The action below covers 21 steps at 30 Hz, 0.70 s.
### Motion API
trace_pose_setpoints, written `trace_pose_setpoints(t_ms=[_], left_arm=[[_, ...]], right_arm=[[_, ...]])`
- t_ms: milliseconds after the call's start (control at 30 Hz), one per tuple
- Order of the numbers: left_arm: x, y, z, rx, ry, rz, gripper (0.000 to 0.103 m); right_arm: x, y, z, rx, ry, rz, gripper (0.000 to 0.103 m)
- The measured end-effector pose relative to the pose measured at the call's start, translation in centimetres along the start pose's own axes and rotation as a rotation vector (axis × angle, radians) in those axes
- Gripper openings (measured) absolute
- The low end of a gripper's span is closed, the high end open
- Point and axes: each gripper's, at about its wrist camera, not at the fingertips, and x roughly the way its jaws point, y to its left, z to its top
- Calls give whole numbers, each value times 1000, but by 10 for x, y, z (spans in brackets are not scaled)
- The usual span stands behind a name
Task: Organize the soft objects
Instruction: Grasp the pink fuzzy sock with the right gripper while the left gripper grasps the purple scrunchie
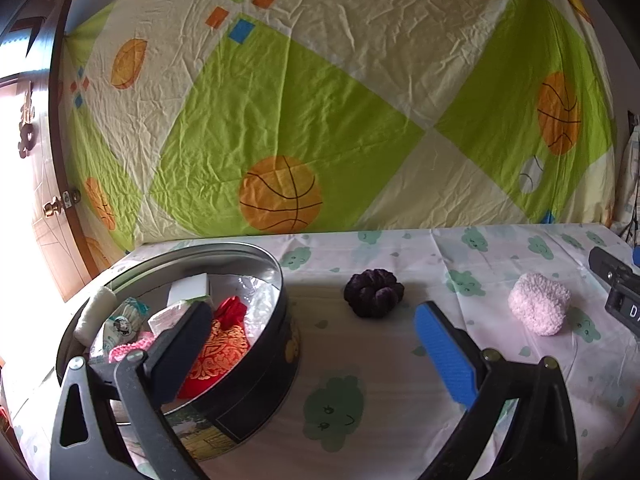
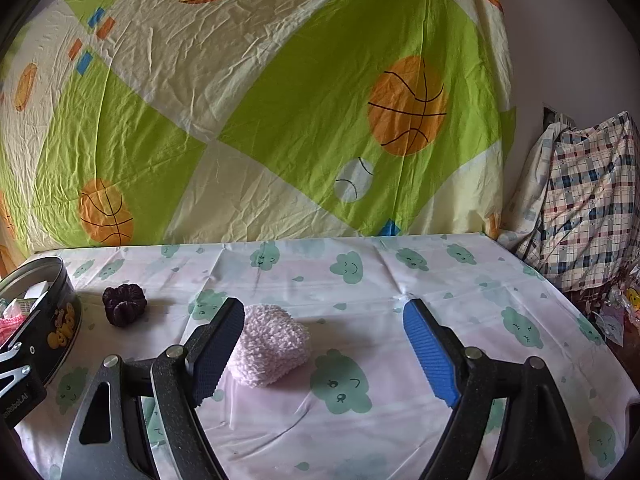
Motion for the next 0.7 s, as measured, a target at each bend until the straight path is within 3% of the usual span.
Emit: trace_pose_setpoints(t_ms=[200, 500, 533, 600, 633, 700], left_arm=[[16, -22, 2, 58, 82, -44, 103], [31, -29, 3, 44, 137, -116, 103], [34, -31, 4, 43, 139, -120, 103], [40, -38, 8, 48, 148, -126, 103], [44, -42, 10, 55, 151, -128, 103], [53, -50, 15, 68, 159, -130, 103]], right_arm=[[34, 12, 2, -59, 140, 68, 83], [90, 43, -3, -176, 357, 175, 83], [92, 43, -4, -177, 370, 187, 81], [94, 42, -5, -170, 384, 199, 62], [95, 41, -5, -164, 384, 207, 59], [91, 39, -4, -149, 367, 224, 44]])
